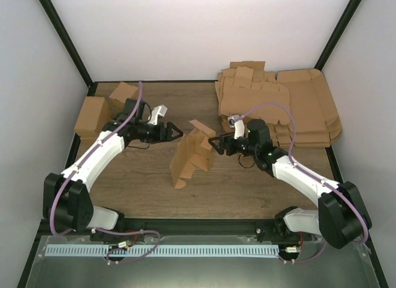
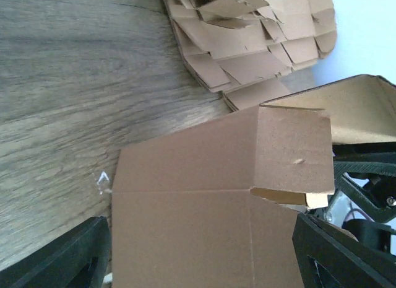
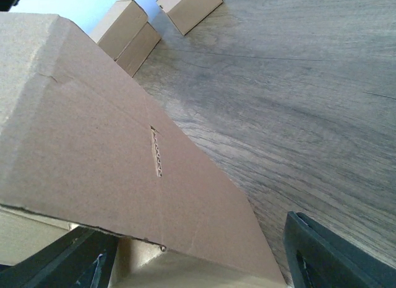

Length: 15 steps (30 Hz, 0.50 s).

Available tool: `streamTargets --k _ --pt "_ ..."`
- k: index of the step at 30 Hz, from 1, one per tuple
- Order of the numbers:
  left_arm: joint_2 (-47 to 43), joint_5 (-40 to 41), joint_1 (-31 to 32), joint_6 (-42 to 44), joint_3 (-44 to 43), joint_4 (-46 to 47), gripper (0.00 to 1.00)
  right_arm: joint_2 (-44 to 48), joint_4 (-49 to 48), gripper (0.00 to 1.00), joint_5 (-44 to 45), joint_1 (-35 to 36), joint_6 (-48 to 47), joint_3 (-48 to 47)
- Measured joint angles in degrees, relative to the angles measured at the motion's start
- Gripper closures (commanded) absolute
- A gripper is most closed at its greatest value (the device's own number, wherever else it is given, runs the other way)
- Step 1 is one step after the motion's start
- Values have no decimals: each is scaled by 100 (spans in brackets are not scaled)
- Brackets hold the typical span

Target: Fold the paper box

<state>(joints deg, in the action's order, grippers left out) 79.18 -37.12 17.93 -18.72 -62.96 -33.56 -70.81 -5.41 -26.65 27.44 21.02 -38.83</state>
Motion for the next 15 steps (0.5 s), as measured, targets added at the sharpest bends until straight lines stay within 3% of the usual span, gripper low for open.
streamTargets --k 15 --pt "691 -820 4 -378 201 1211 19 0 20 24 -105 0 -70 2"
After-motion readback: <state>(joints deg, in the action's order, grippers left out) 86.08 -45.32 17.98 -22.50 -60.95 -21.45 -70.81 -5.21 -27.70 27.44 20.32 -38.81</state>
